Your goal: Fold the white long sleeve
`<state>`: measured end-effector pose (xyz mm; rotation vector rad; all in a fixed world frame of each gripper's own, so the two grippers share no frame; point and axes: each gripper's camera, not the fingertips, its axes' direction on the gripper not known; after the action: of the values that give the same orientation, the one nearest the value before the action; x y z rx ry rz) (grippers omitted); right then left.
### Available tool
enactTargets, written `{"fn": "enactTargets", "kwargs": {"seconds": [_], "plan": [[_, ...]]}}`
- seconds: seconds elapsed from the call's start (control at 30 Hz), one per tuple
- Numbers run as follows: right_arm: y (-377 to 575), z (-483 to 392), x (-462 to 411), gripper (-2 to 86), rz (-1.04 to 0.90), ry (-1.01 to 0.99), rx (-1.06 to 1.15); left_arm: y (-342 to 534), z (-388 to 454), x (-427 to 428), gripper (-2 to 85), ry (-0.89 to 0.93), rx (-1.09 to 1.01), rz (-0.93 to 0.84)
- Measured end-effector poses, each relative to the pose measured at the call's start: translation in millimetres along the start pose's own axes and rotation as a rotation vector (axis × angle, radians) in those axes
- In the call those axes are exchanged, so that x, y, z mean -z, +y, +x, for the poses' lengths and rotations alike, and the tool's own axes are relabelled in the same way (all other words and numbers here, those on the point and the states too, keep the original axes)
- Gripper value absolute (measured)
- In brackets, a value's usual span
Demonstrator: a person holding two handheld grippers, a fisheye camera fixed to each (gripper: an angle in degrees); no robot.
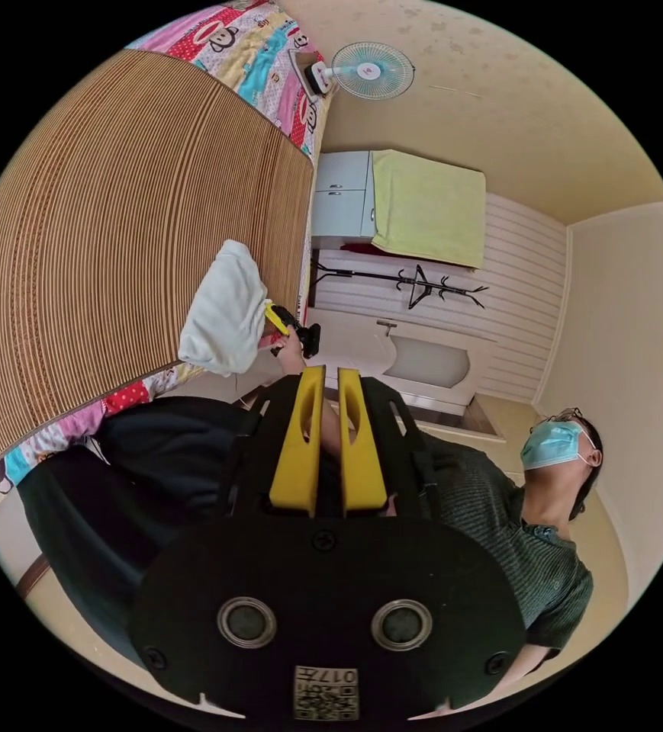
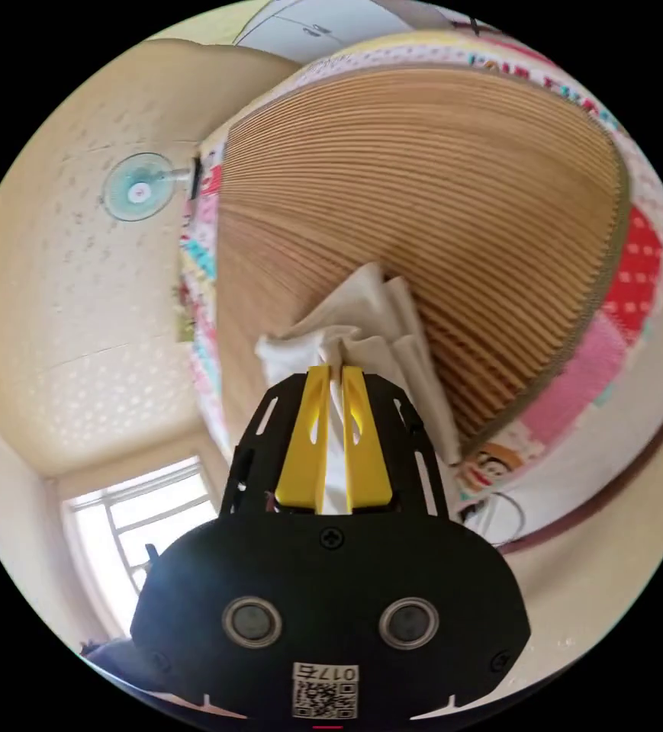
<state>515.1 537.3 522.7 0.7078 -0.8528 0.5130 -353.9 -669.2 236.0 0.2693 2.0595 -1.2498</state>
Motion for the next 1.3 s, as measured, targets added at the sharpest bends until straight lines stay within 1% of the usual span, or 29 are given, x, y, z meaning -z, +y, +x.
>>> {"fn": "enactTargets", "kwargs": {"seconds": [0.03, 0.07, 0.13, 0.17, 0.23, 0.3, 0.33, 0.4, 0.47, 0.57, 0.63, 0.7, 0.73, 0.77, 0.83, 0.9, 0.93, 1.0, 1.03, 1.07, 1.1, 1.13, 1.17, 1.2, 1.23, 1.3], "plan": [[-4.1, -4.3, -3.2, 3.9, -0.046, -0.094, 0.033, -0.6, 0.4, -0.7, 4.1, 0.003, 0.001, 0.000], [-4.8, -8.2, -5.7, 3.6, -0.074, -0.132, 0.064, -2.2, 1.3, -2.7, 4.2, 0.009, 0.002, 0.000], [3.8, -30.6, -19.0, 3.1, -0.184, -0.318, 0.237, -5.4, 1.7, -7.3, 4.4, 0.020, 0.007, -0.005], [8.4, -36.4, -22.9, 3.0, -0.211, -0.380, 0.280, -8.3, 1.5, -11.6, 4.6, 0.021, 0.017, -0.019], [30.8, -55.5, -37.5, 2.7, -0.307, -0.713, 0.432, -13.9, 1.4, -19.5, 6.4, -0.003, 0.035, -0.048], [44.8, -60.5, -48.3, 2.6, -0.345, -0.878, 0.473, -24.3, -0.4, -31.7, 12.9, -0.065, 0.059, -0.081], [50.6, -61.4, -58.3, 2.5, -0.389, -0.909, 0.469, -27.7, -2.0, -35.3, 14.7, -0.090, 0.073, -0.092], [57.6, -66.4, -70.1, 2.5, -0.447, -0.877, 0.482, -44.2, -11.2, -52.3, 20.7, -0.169, 0.119, -0.137], [62.2, -76.3, -79.1, 2.4, -0.505, -0.822, 0.516, -57.4, -19.9, -66.6, 22.1, -0.161, 0.139, -0.160], [66.5, -100.7, -93.2, 2.3, -0.645, -0.724, 0.606, -77.1, -40.0, -90.9, 22.2, -0.140, 0.186, -0.185], [72.1, -122.7, -106.5, 2.3, -0.751, -0.628, 0.691, -83.4, -52.7, -101.0, 20.9, -0.154, 0.216, -0.191], [77.1, -137.2, -117.7, 2.3, -0.811, -0.581, 0.745, -80.9, -75.3, -107.3, 14.2, -0.156, 0.290, -0.213], [78.6, -144.8, -123.6, 2.3, -0.813, -0.554, 0.770, -77.0, -82.0, -106.7, 12.2, -0.156, 0.324, -0.218], [78.5, -148.0, -126.1, 2.3, -0.811, -0.553, 0.779, -66.7, -93.0, -103.7, 8.3, -0.130, 0.364, -0.223], [75.1, -160.8, -134.8, 2.3, -0.802, -0.609, 0.813, -48.1, -101.1, -93.7, 5.5, -0.018, 0.335, -0.213], [73.9, -172.1, -145.7, 2.3, -0.814, -0.704, 0.849, -22.5, -108.0, -72.1, 4.8, 0.232, 0.240, -0.170], [74.2, -180.1, -154.9, 2.4, -0.818, -0.785, 0.857, -16.6, -110.6, -66.8, 4.6, 0.306, 0.222, -0.169], [81.2, -197.0, -169.1, 2.4, -0.818, -0.898, 0.877, 3.3, -107.6, -42.9, 4.3, 0.559, 0.082, -0.175], [93.0, -213.7, -177.7, 2.4, -0.835, -0.924, 0.932, 7.4, -102.0, -36.2, 4.3, 0.597, 0.023, -0.184], [101.2, -223.7, -181.4, 2.4, -0.844, -0.924, 0.971, 15.9, -86.1, -23.8, 4.2, 0.638, -0.107, -0.225], [118.9, -243.3, -186.4, 2.4, -0.860, -0.919, 1.059, 26.3, -64.7, -11.7, 4.3, 0.672, -0.252, -0.288], [136.9, -261.6, -187.0, 2.4, -0.859, -0.932, 1.152, 32.5, -53.2, -4.8, 4.4, 0.694, -0.325, -0.312], [145.4, -269.7, -185.9, 2.4, -0.851, -0.947, 1.197, 46.2, -30.9, 11.5, 4.5, 0.750, -0.459, -0.338], [161.0, -284.4, -183.2, 2.3, -0.843, -0.980, 1.286, 60.7, -10.4, 29.5, 4.4, 0.819, -0.582, -0.342], [174.8, -296.7, -181.3, 2.3, -0.844, -0.997, 1.386, 68.5, -0.3, 39.2, 4.2, 0.854, -0.644, -0.338], [187.5, -308.1, -182.4, 2.1, -0.842, -0.970, 1.509, 103.7, 39.5, 78.5, 3.5, 0.965, -0.899, -0.326]]}}
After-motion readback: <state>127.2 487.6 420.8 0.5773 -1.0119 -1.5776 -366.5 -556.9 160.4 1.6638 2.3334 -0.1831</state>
